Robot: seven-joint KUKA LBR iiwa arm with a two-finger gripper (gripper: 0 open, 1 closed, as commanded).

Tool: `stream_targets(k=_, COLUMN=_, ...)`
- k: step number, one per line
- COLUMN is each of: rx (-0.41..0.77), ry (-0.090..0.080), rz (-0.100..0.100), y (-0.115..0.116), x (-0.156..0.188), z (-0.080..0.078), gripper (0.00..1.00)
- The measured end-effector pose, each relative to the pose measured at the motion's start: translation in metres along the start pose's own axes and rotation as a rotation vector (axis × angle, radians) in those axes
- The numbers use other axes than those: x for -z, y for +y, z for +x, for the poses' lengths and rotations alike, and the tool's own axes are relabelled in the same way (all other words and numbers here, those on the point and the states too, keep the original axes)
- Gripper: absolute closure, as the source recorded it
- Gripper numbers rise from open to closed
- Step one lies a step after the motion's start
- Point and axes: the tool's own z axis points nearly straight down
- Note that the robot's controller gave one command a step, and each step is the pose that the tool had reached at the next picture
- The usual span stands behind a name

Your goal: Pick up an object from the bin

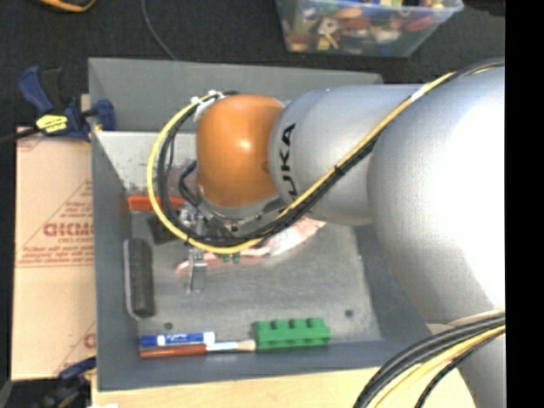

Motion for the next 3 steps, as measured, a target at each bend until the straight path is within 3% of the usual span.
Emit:
stream_targets(k=1, rx=-0.005, ry=-0.008, rz=-0.002, y=-0.001, x=0.005, z=-0.002, gripper=0.0)
stream_targets(k=2, rx=0.012, ry=-0.012, rz=-0.003, y=-0.005, x=-0.061, z=-0.071, gripper=0.0)
stream_targets(k=3, rx=0.029, ry=-0.02, rz=-0.005, y=-0.001, x=0.006, z=-0.083, gripper=0.0)
